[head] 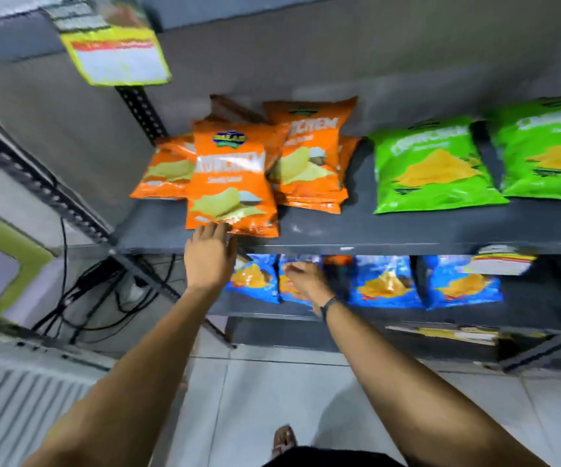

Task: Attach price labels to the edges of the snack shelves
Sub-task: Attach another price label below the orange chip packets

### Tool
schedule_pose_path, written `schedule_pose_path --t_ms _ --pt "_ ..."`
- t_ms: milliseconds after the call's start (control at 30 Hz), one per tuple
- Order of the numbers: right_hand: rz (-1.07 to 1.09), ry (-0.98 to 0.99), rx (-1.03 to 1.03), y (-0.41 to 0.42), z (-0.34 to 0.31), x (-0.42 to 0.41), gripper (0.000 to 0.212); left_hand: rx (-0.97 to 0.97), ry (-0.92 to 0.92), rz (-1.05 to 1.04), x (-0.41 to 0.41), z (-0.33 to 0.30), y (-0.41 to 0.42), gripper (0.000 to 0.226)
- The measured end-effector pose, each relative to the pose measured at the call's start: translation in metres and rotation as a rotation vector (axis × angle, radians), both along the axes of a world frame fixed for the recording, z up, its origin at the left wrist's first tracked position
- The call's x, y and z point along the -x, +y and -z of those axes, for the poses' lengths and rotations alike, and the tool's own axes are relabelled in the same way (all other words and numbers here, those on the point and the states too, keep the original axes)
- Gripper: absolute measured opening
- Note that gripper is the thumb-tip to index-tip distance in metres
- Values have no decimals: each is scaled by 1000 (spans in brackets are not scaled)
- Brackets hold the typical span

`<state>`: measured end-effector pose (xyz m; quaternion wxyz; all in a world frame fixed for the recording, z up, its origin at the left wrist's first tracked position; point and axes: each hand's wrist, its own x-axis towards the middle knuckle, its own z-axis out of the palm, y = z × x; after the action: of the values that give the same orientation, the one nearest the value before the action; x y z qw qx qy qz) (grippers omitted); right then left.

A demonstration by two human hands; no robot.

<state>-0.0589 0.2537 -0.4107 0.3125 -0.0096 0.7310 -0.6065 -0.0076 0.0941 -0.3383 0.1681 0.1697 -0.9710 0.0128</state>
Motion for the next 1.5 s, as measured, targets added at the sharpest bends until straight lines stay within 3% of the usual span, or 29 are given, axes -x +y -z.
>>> schedule_pose_path --t_ms 67,267,367,567,733,800,900,1000,1167,1500 --pt "-9 -172 123 -39 -5 -14 7 -20 -54 -20 -8 2 -37 20" --pt "165 -305 283 -92 -10 -16 17 -48 -322 168 10 0 -75 33" --pt "240 -314 233 -98 -11 -10 11 -139 -360 242 23 0 -68 33" --pt "284 -301 178 -95 -10 -1 27 -373 -420 175 37 6 -70 41" --pt "285 96 30 -89 -1 -4 27 -284 -404 294 22 13 -85 25" --pt "192 332 -176 -85 -6 -6 21 -192 -439 336 16 20 -90 26" --pt "-35 674 -648 -84 -16 -8 12 -21 -552 293 12 31 -86 29" --pt "-149 859 -890 -89 -26 -4 12 92 -618 240 15 35 -79 24" --pt "-227 935 -1027 -97 -29 -1 10 143 -617 231 22 39 -74 20" --pt "-123 885 -947 -90 -41 1 12 164 -533 246 25 25 -80 17"
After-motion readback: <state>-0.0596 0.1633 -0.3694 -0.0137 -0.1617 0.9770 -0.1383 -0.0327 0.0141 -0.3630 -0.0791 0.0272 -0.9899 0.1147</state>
